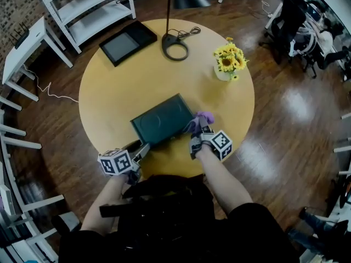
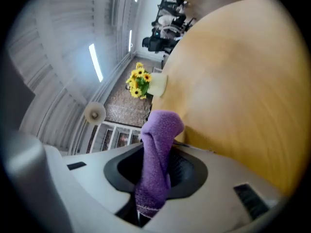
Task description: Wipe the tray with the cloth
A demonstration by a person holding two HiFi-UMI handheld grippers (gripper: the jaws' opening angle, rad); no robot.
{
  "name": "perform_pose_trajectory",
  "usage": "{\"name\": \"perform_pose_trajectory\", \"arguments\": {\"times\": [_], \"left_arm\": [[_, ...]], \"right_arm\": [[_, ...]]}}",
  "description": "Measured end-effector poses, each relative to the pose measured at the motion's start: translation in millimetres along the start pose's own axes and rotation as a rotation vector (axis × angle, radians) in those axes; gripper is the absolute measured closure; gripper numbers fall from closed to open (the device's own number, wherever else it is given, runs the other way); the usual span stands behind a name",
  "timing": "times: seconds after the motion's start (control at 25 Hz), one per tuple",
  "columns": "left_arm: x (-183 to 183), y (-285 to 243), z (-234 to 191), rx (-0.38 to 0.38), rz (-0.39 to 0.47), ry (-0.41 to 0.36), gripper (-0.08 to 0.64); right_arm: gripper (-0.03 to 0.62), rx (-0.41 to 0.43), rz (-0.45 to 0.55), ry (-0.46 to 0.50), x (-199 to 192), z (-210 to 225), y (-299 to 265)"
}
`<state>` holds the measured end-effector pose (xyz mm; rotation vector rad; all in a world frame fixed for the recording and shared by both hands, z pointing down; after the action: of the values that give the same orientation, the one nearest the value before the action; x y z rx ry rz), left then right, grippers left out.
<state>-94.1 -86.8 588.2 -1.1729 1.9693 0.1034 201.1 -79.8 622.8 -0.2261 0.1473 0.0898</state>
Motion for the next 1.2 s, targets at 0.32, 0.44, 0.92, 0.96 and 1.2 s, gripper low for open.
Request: {"name": "perform_pose_trajectory", "arguments": {"times": [0.32, 0.44, 0.92, 0.96, 1.2], "left_arm": [[1.3, -2.9, 0.4, -0.035, 0.009, 0.017, 0.362], [0.0, -4.8, 2.7, -0.042, 0.016, 0.022, 0.36], [-0.8, -5.1, 2.0, -0.035, 0.083, 0.054, 0.365], [-0.5, -5.0, 1.7, -0.032, 0.088, 0.058, 0.365], [8.4, -1.5, 6.3, -0.058, 0.151, 0.078, 0.365]], "right_arm": [[0.486, -0.128, 0.043, -0.086, -56.8, 13.2, 30.5], [0.486, -0.134, -0.051, -0.065, -82.6, 9.6, 34.9], [0.486, -0.113, -0.223, -0.028, -100.5, -3.0, 43.7], [0.485, -0.094, -0.239, -0.04, -101.5, -9.3, 44.9], [0.485, 0.069, -0.354, 0.167, -76.0, -59.5, 42.7]]}}
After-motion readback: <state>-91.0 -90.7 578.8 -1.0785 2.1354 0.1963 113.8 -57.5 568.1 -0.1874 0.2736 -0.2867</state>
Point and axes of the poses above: the fingertips, and each gripper's own axes: y backward along the fingers, z to its right, x out of its top, the point moved 2 cm from there along y, backward along the fingers, and after that the axes turned 7 degrees about z, right-handed, at the moved point
